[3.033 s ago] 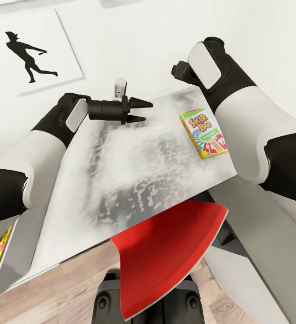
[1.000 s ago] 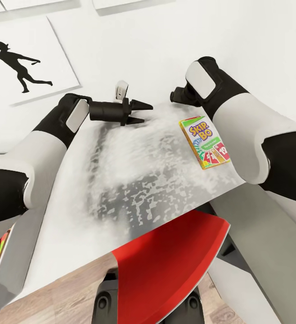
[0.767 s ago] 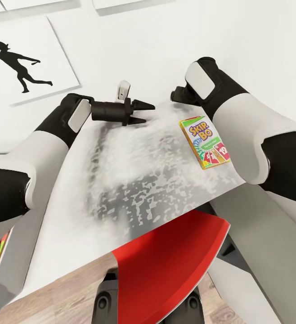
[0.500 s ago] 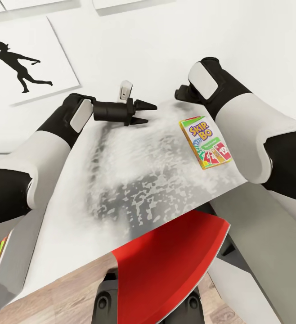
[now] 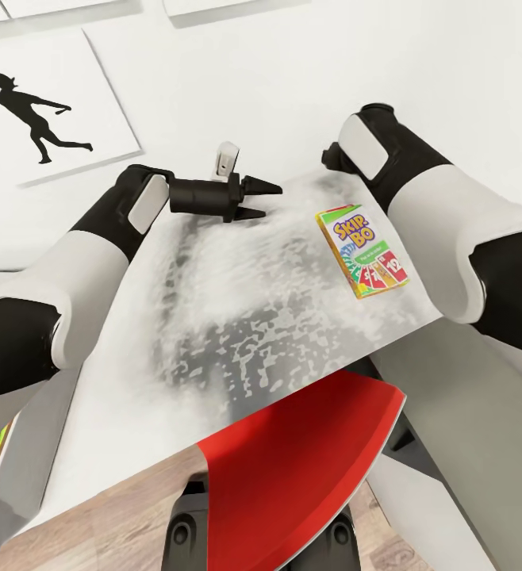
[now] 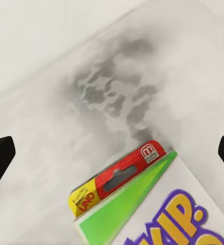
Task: Put all the toys in the child's room - the three board games (two on the bed and one on the table), the two jigsaw puzzles on the table, and the tennis ball on the table - inside the toy box on the table in the child's room.
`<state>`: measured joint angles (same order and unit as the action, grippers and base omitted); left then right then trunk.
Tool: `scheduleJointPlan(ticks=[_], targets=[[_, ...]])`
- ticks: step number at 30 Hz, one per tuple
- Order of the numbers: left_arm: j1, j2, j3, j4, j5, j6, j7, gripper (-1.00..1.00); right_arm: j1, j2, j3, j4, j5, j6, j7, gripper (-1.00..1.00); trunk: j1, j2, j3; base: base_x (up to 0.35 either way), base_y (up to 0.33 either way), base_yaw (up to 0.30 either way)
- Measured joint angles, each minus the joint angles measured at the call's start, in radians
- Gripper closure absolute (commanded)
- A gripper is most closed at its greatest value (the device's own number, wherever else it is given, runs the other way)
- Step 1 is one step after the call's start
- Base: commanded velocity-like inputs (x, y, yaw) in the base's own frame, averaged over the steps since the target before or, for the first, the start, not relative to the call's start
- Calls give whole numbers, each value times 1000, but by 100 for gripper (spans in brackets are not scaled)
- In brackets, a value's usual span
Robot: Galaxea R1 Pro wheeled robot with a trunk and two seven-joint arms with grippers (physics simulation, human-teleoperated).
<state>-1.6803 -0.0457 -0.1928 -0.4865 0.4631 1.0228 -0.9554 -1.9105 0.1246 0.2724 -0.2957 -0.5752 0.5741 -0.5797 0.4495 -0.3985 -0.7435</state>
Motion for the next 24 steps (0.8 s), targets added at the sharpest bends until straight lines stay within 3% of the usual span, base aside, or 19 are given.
scheduleJointPlan(ticks=[6,12,21,24], targets=[[0,-1,0,0,0,0,0,-100,0,-25,18,19,1,-22,0,-100,0,0,0,0,0,0],[0,0,0,0,0,0,0,-100,0,-30,20,93,1,-18,3,-100,0,0,0,0,0,0],[0,1,3,0,0,1,0,-100,0,-31,21,104,5,-21,14,-100,0,0,0,0,0,0],[0,4,22,0,1,4,0,-100,0,-31,22,104,4,-21,14,-100,0,0,0,0,0,0]])
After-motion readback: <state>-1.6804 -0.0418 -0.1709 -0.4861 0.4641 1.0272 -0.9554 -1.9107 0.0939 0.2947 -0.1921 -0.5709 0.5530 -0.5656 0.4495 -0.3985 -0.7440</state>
